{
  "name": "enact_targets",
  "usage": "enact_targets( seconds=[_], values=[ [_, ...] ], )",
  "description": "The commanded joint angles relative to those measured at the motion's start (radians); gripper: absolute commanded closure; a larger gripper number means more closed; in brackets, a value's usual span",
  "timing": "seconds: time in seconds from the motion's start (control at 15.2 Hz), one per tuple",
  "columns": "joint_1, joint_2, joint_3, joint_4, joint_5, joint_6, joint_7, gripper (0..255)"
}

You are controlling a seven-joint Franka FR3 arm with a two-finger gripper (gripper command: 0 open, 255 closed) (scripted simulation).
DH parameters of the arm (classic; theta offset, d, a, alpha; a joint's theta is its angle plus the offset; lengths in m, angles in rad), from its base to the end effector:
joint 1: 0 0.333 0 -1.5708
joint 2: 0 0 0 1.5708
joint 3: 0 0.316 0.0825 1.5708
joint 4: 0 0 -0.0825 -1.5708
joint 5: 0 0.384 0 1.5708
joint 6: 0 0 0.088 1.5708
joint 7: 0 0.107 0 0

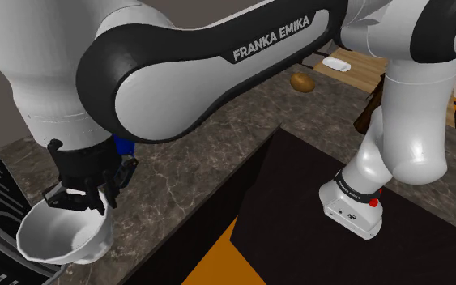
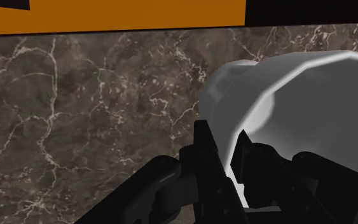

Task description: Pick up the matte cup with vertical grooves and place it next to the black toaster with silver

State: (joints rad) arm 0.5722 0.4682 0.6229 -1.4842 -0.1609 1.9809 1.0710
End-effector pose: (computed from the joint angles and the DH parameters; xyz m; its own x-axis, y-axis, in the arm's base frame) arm 0.3251 0.6064 0.4547 0.9923 0.1158 -0.0435 0.1078 -0.9820 -0.1549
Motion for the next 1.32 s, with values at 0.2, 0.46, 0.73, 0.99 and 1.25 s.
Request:
enact_targets(
  seconds=[0.2, 0.46, 0.73, 0.99, 1.25],
  values=[
    [-0.002, 0.013, -0.006, -0.050, -0.009, 0.062, 0.003, 255],
    [-0.001, 0.028, -0.012, -0.084, -0.018, 0.108, 0.005, 255],
    [0.002, 0.046, -0.019, -0.113, -0.030, 0.153, 0.009, 255],
    [0.006, 0.067, -0.028, -0.138, -0.042, 0.196, 0.013, 255],
    [0.007, 0.073, -0.031, -0.144, -0.046, 0.208, 0.015, 255]
  ],
)
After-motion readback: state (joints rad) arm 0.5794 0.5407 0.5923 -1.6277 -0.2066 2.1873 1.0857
